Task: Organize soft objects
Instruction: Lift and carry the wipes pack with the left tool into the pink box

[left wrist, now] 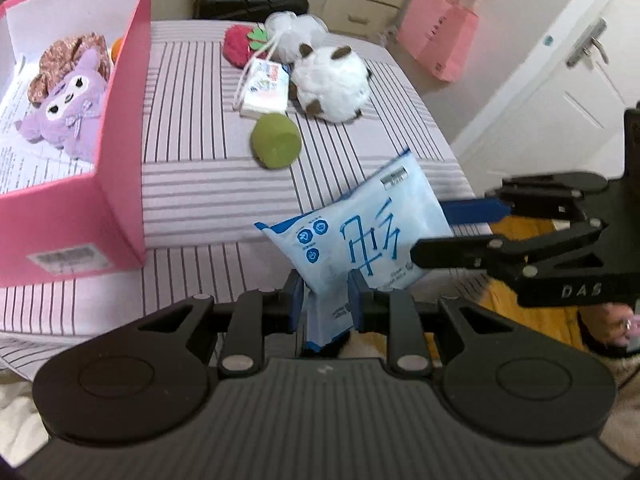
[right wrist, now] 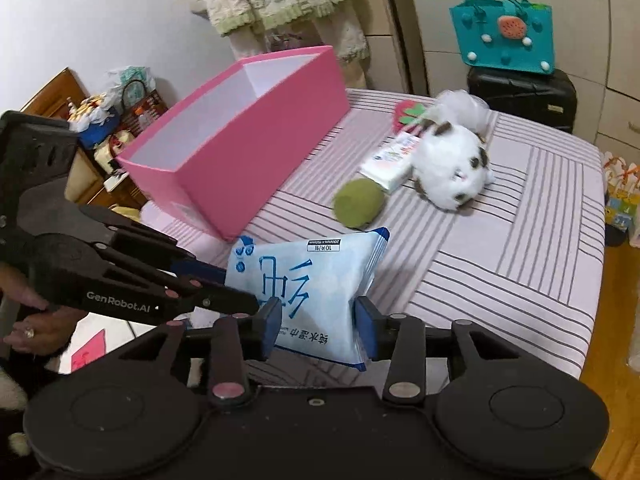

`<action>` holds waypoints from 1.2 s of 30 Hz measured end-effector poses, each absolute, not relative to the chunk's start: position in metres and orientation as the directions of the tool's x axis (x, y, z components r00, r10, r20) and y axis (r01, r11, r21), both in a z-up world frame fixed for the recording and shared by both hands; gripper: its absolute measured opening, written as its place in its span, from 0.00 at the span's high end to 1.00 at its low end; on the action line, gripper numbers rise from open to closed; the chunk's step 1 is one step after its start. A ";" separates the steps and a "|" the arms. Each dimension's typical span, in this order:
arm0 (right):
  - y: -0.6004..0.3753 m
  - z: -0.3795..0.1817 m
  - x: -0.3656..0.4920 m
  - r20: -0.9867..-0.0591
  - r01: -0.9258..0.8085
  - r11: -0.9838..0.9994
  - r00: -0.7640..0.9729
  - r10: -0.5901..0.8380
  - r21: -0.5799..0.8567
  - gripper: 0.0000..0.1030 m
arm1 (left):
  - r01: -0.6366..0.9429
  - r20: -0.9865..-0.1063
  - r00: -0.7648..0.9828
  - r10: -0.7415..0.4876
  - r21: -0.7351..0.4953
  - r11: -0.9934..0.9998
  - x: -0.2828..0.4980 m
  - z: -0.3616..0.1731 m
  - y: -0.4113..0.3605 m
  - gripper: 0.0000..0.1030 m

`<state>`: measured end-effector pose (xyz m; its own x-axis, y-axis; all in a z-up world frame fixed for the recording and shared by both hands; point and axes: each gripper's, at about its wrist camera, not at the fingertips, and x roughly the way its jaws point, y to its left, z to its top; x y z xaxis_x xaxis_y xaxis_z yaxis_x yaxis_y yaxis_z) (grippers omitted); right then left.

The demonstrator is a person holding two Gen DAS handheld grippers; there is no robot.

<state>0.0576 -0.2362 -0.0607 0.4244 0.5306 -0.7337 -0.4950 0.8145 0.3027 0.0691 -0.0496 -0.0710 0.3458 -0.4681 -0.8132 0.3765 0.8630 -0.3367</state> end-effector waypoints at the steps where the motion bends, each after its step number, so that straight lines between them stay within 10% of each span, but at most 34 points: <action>1: -0.232 -0.056 0.054 -0.730 -0.512 0.806 0.421 0.538 0.298 0.52 | 0.382 -0.816 0.326 -0.477 -0.348 0.856 0.067 -0.070 -0.045 0.78; 36: -0.074 0.039 0.089 -0.728 -0.776 0.613 0.334 0.599 0.149 0.41 | 0.309 -0.815 0.459 -0.353 -0.226 0.924 0.074 0.022 0.093 0.78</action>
